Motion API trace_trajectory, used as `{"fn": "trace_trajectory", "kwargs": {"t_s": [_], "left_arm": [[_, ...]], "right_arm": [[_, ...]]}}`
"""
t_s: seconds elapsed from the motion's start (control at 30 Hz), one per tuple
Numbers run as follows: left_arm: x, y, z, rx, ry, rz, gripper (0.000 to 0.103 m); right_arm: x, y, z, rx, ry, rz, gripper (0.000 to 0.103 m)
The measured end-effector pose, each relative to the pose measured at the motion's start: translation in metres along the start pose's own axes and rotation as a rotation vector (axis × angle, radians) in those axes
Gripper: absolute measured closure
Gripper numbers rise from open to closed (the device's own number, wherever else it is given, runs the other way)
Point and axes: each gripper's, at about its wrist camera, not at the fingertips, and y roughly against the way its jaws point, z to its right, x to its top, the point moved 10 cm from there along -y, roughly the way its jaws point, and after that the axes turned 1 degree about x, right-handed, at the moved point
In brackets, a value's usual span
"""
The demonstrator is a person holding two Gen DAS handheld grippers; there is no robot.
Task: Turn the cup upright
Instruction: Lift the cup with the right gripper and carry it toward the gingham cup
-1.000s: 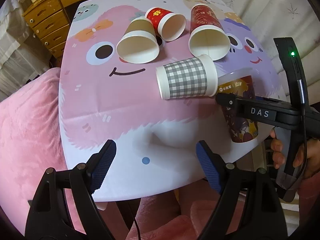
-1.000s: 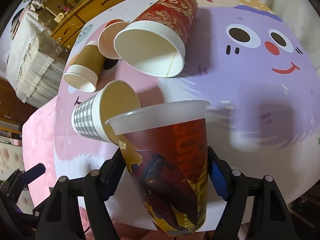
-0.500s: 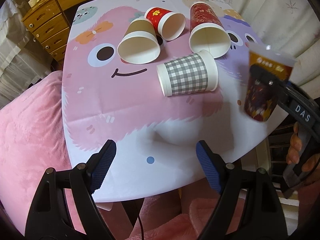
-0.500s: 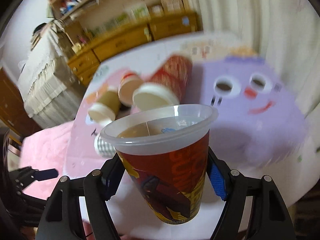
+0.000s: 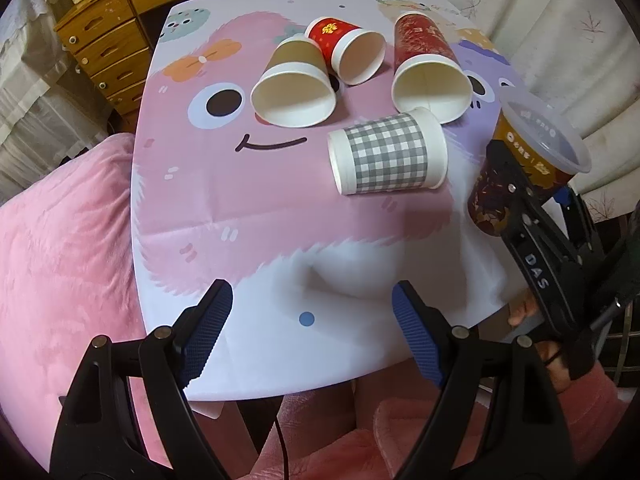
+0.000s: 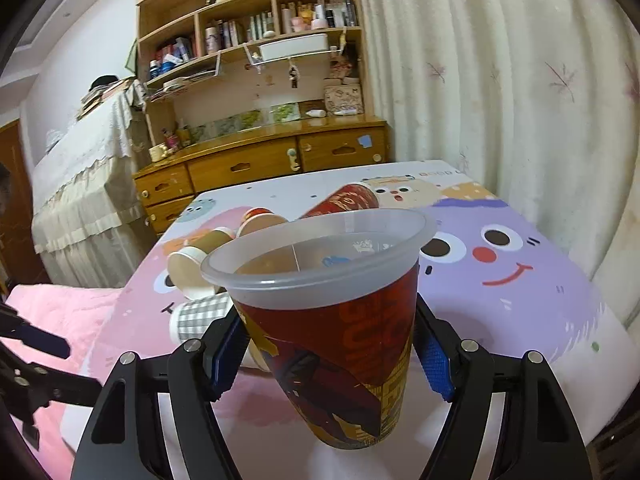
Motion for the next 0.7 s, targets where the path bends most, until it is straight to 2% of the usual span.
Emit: {"fn": "trace_trajectory", "kwargs": {"t_s": [0.2,0.47,0.7], "left_arm": [[0.000,0.003,0.010,-0.018,-0.011,0.010,0.023],[0.008,0.006,0.026,-0.045,0.006,0.016,0.023],[0.016,0.010,0.033,0.030,0.044,0.036,0.023]], "right_arm": [[-0.026,-0.013,0.004,0.006,-0.003,-0.036,0.028],[-0.035,-0.006,0.010,0.051,0.023,-0.050,0.027],[-0.045,0.004,0.014,0.160,-0.005,-0.196,0.026]]}}
